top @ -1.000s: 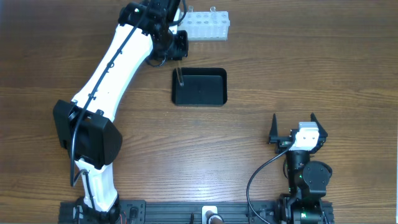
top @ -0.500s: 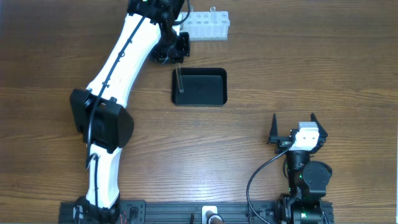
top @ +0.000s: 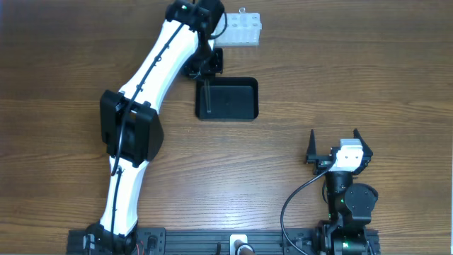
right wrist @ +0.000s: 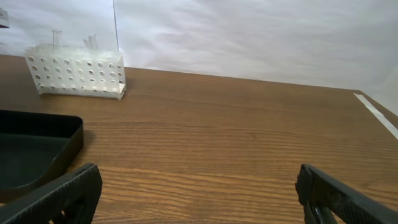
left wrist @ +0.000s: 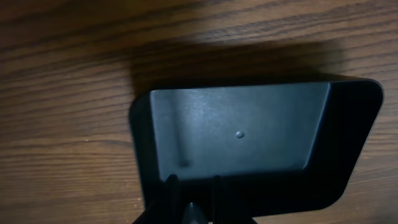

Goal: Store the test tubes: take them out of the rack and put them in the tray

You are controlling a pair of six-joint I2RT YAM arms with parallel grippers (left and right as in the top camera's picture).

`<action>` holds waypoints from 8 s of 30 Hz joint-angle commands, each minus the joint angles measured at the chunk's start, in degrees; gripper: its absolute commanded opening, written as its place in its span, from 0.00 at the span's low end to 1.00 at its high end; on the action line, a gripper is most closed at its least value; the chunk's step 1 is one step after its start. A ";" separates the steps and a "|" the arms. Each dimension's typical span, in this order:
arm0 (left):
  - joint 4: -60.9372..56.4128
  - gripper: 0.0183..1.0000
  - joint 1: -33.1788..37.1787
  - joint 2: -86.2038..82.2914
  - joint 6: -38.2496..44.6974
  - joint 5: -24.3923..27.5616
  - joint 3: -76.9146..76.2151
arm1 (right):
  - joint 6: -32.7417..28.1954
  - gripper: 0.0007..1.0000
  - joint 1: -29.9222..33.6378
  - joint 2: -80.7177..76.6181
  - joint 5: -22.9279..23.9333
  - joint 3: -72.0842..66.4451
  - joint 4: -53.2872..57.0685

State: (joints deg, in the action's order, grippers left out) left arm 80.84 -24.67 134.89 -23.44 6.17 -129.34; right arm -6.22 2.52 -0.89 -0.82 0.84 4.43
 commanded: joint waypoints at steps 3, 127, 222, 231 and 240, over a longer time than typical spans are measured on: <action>-0.63 0.11 -0.59 3.21 0.68 -0.87 -1.53 | 0.15 0.99 -0.37 0.61 -0.66 -0.52 -0.09; -34.82 0.63 2.45 17.00 9.79 -14.80 -22.60 | 0.15 0.99 -0.37 0.61 -0.66 -0.52 -0.09; -16.79 0.06 1.64 1.22 8.81 -10.38 -29.79 | 0.15 0.99 -0.37 0.61 -0.66 -0.52 -0.09; 1.03 0.05 0.81 0.66 1.70 -4.20 -29.79 | 0.15 0.99 -0.37 0.61 -0.66 -0.52 -0.09; 13.55 0.05 -0.96 2.03 0.48 -3.78 -29.79 | 0.15 0.99 -0.37 0.61 -0.66 -0.52 -0.09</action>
State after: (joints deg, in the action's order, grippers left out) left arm 92.27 -25.45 137.14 -20.88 1.19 -158.26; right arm -6.24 2.52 -0.91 -0.82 0.84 4.43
